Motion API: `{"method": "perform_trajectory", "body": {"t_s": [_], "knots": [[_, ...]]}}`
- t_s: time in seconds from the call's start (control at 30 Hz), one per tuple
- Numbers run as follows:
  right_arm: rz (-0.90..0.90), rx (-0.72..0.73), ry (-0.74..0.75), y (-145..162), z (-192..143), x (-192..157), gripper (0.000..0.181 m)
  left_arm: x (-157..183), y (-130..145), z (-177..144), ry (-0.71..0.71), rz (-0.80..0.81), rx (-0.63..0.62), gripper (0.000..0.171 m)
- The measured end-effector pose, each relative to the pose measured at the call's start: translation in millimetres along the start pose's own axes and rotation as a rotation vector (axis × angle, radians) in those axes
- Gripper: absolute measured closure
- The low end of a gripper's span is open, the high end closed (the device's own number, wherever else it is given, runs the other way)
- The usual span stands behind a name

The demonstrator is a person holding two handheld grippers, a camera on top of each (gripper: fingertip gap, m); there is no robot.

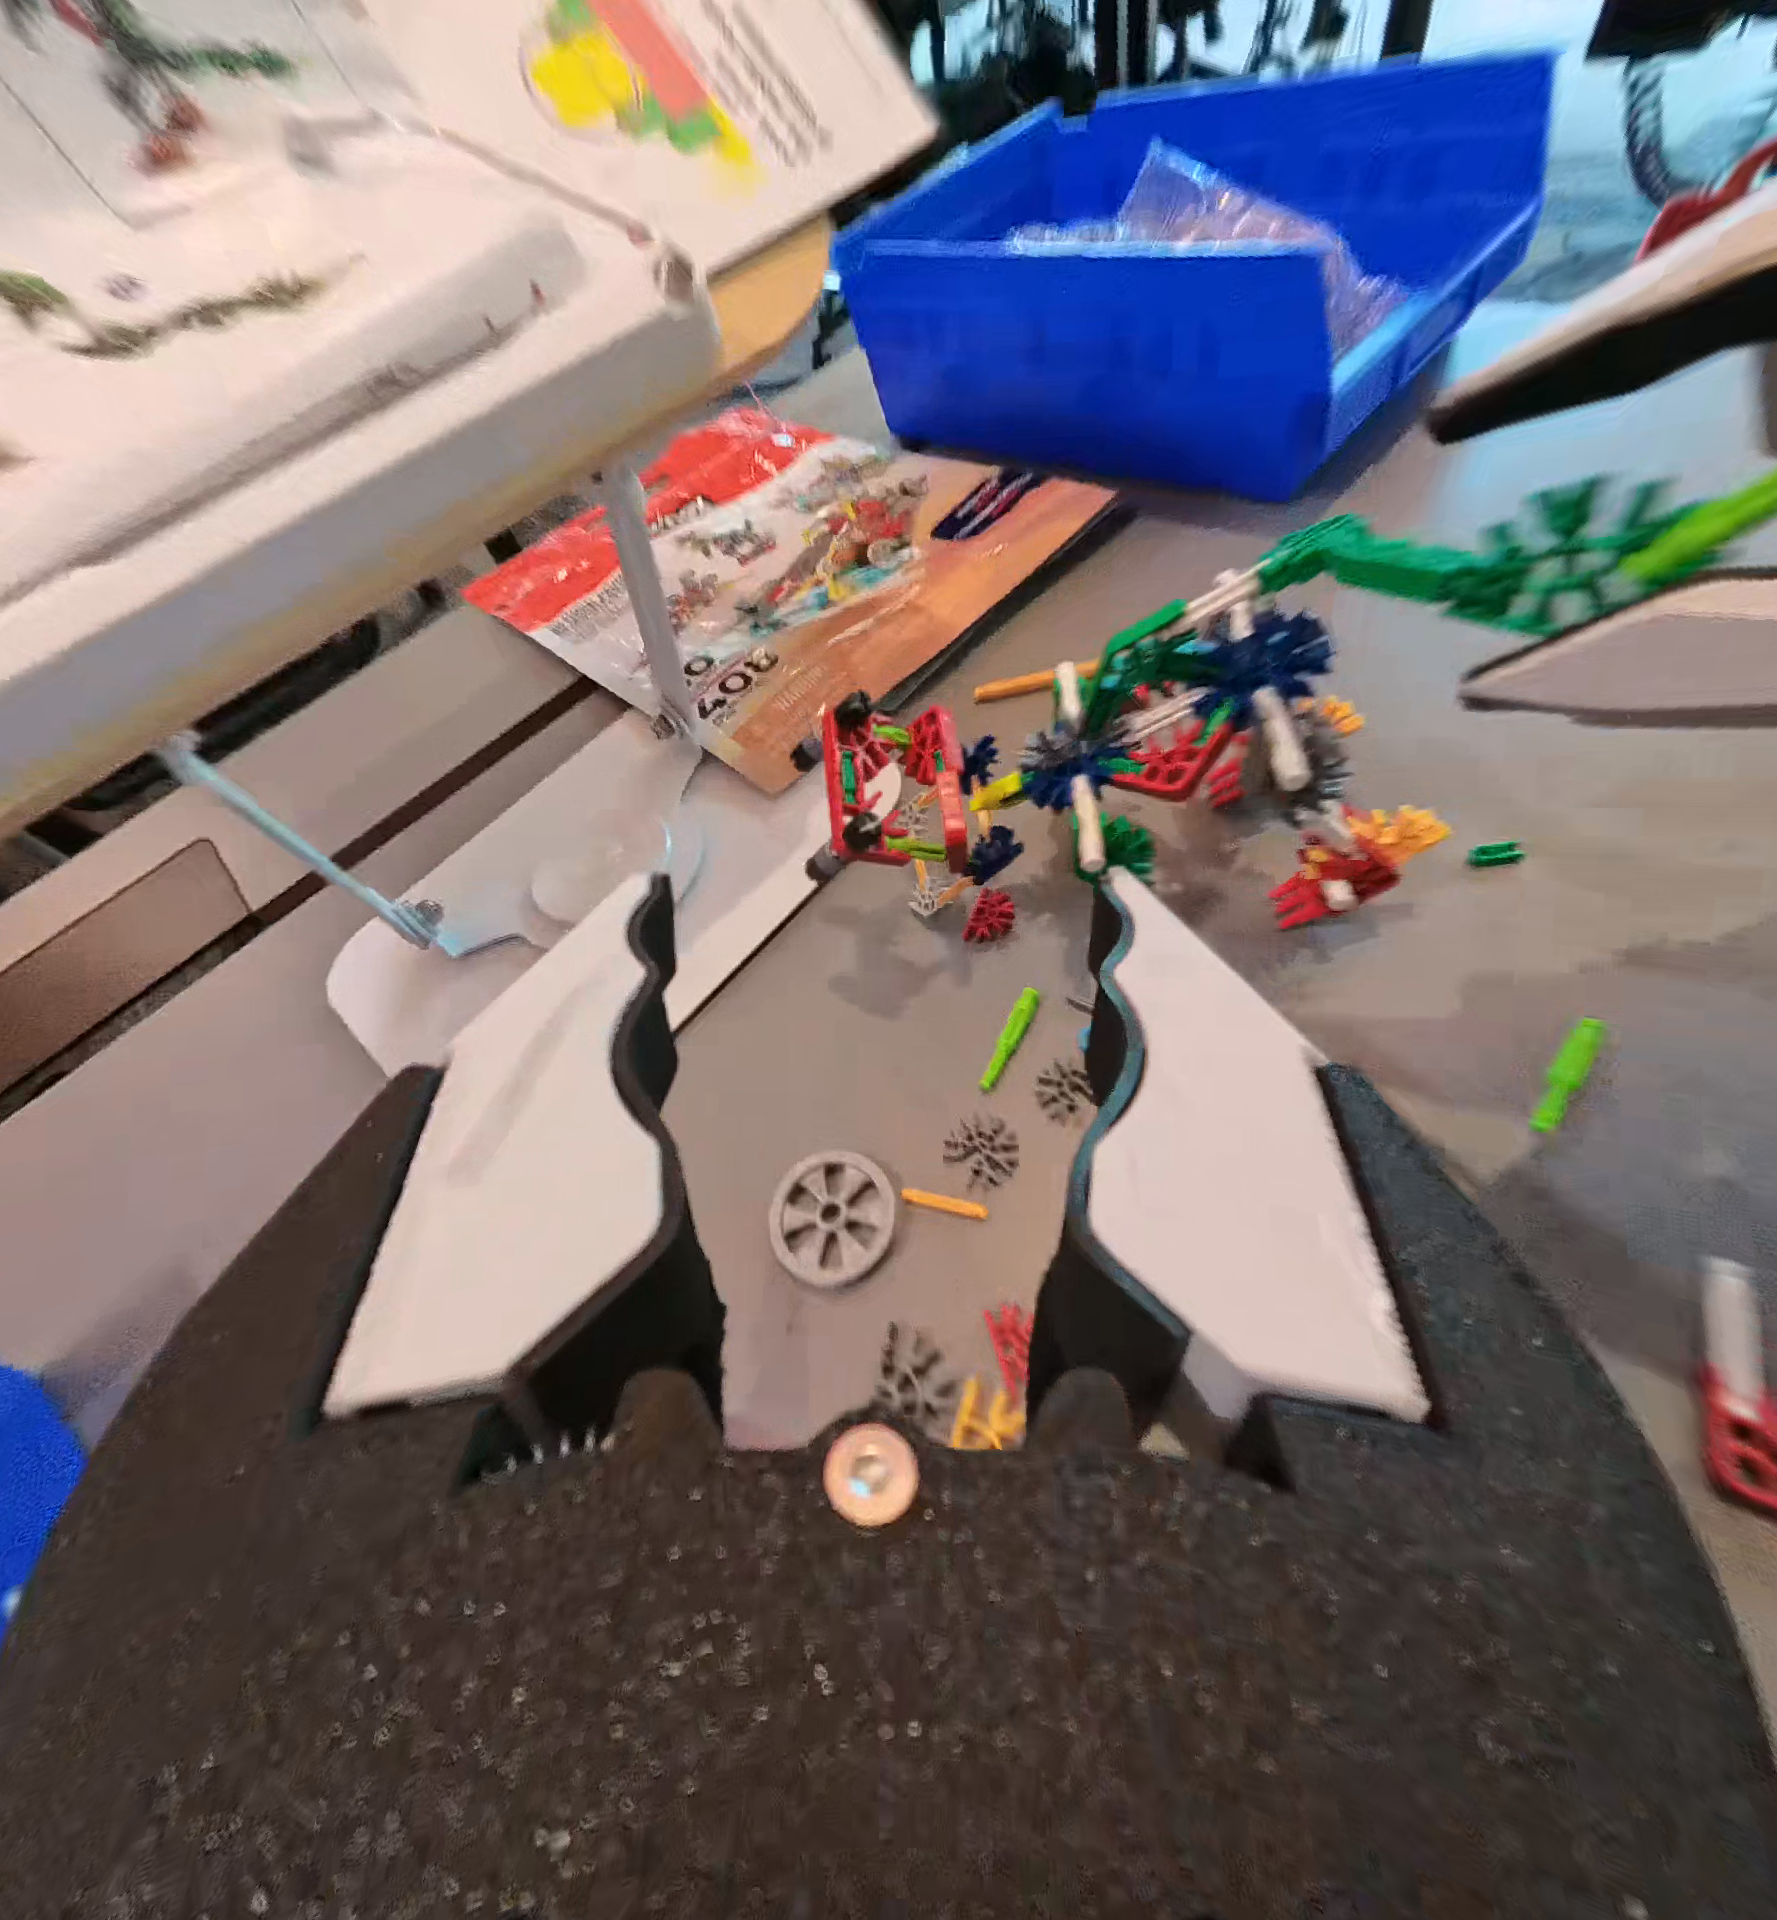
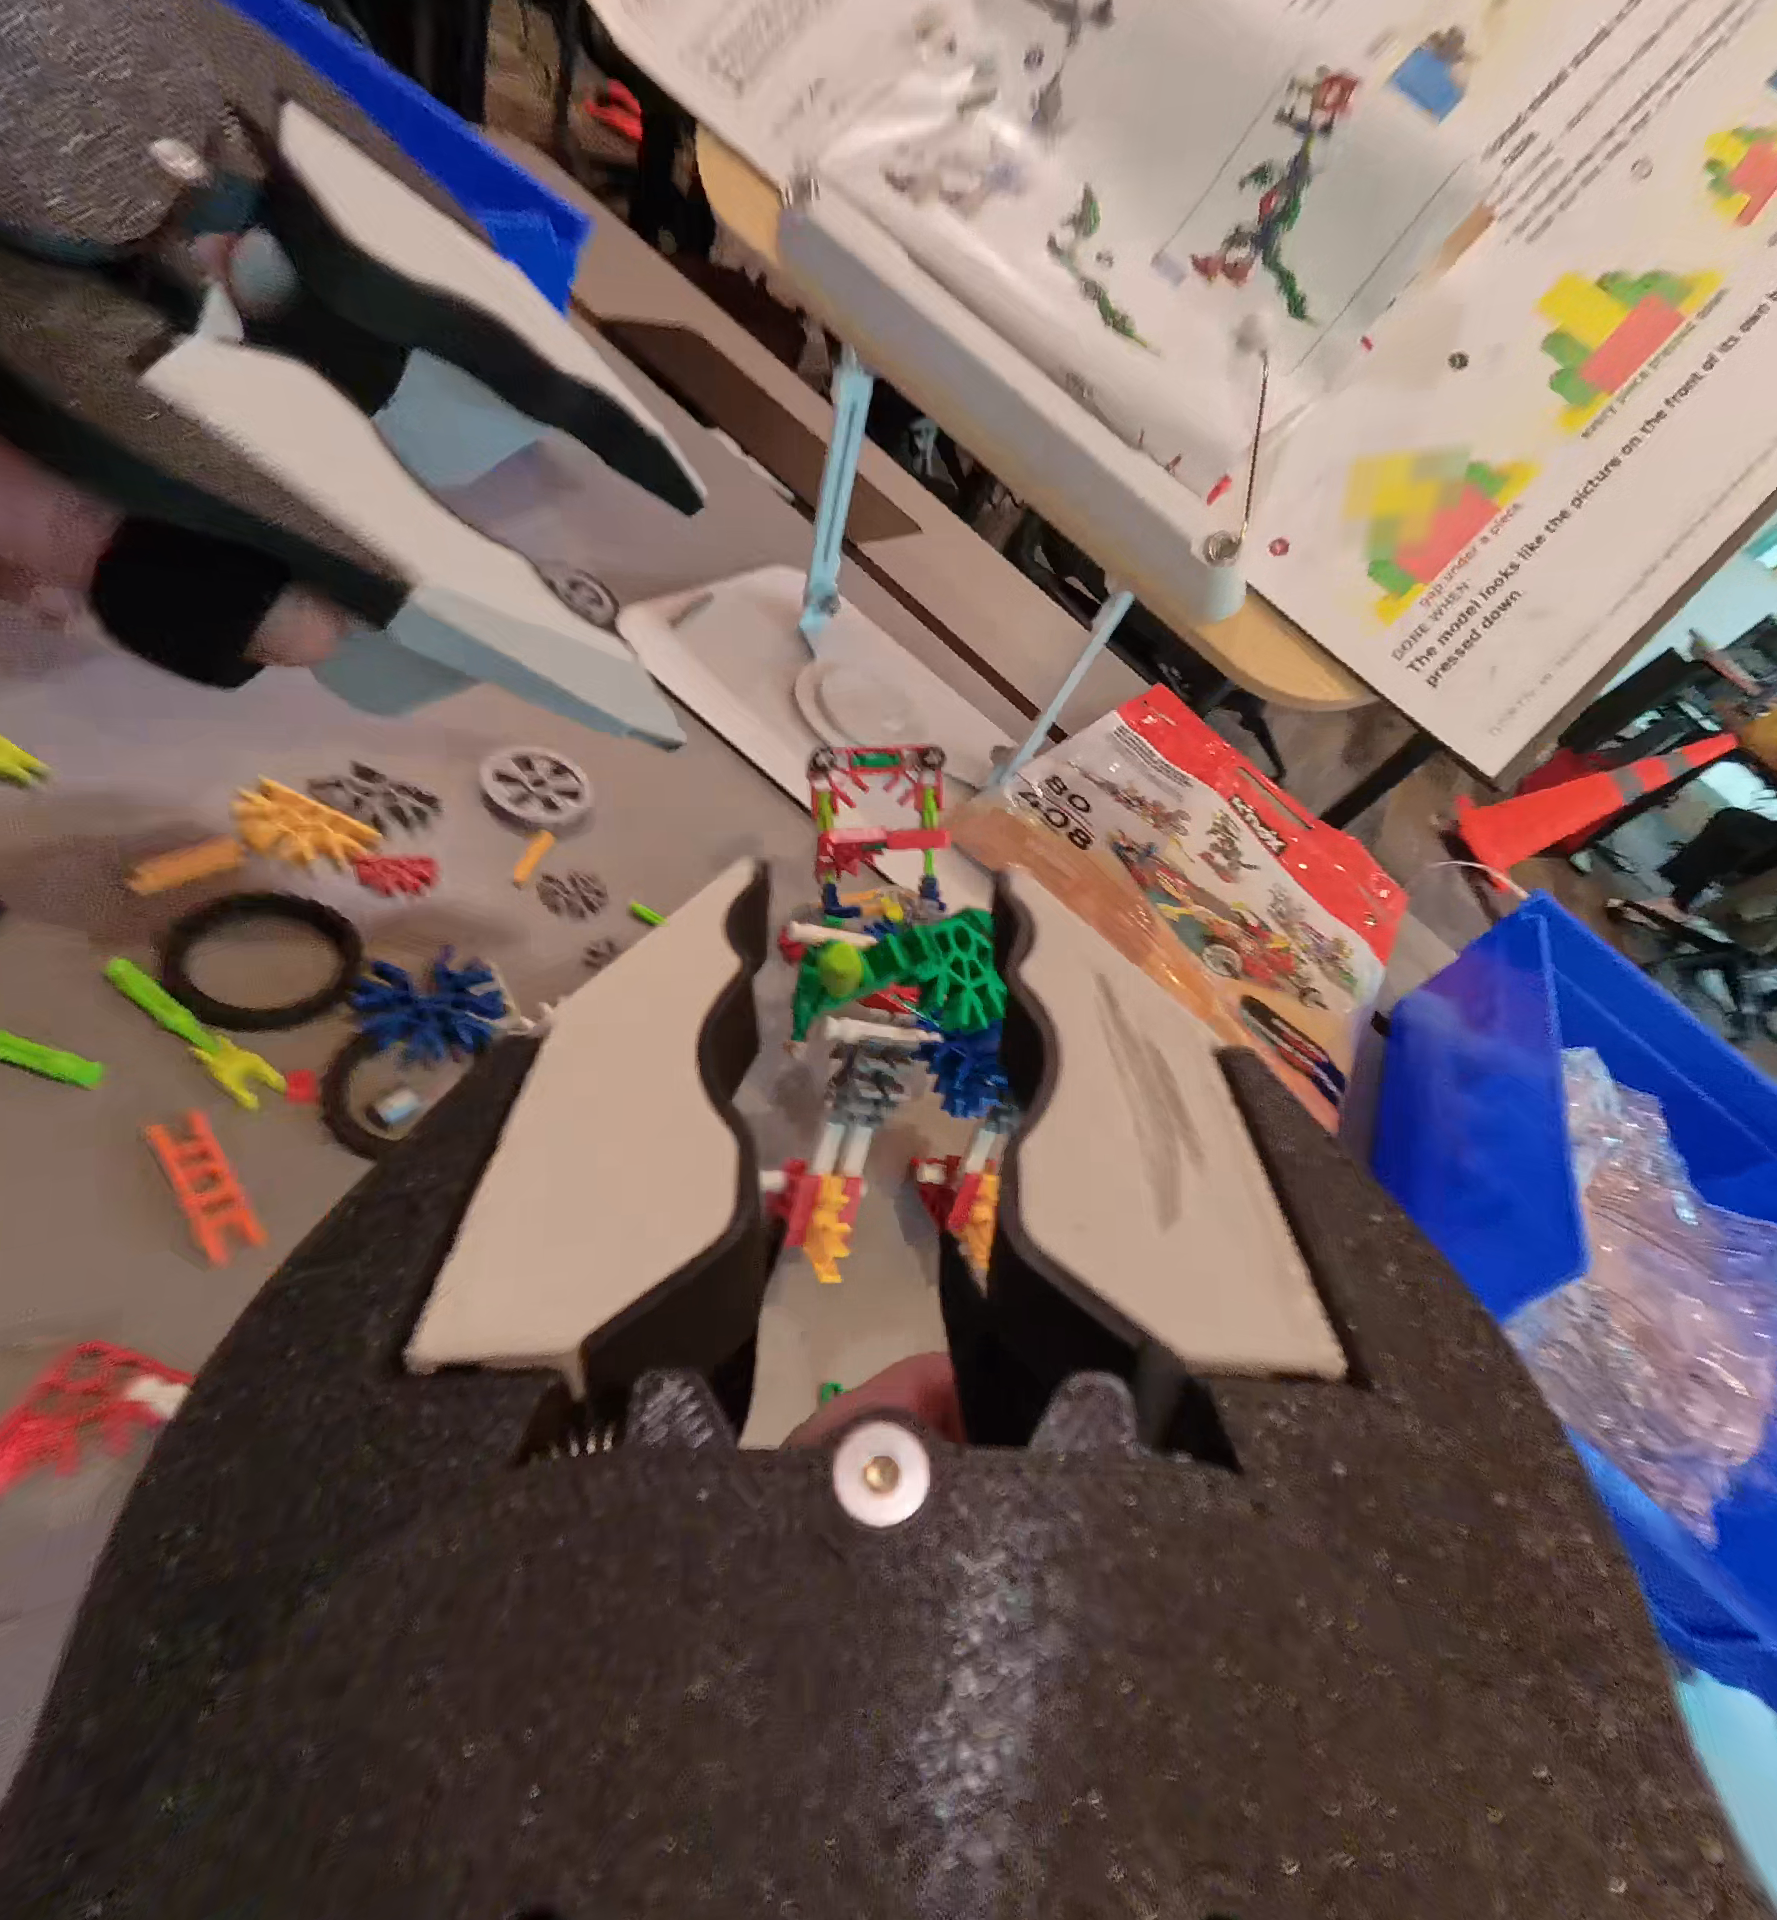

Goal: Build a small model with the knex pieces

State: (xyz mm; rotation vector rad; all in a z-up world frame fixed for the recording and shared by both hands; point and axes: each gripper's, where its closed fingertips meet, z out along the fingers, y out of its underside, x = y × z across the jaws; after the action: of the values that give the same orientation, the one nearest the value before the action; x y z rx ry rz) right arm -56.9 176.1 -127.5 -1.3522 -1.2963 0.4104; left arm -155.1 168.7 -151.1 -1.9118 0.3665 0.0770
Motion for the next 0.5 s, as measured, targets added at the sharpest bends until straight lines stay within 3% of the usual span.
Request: {"method": "perform_trajectory", "body": {"t_s": [0.1, 0.27, 0.33, 0.5], "knots": [[-0.036, -0.021, 0.071, 14, 6, 18, 0.16, -9, 16, 31, 0.018, -0.022, -0.071, 0.094], [0.063, 0.0, 0.06, 26, -4, 32, 0.167, -15, 32, 60, 0.051, 0.039, -0.166, 0.102], [0.115, 0.002, 0.048, 31, -10, 37, 0.168, -11, 34, 69, 0.093, 0.049, -0.156, 0.099], [0.271, 0.039, -0.008, 35, -21, 51, 0.169, 11, 39, 70, 0.214, 0.04, -0.137, 0.111]]}}
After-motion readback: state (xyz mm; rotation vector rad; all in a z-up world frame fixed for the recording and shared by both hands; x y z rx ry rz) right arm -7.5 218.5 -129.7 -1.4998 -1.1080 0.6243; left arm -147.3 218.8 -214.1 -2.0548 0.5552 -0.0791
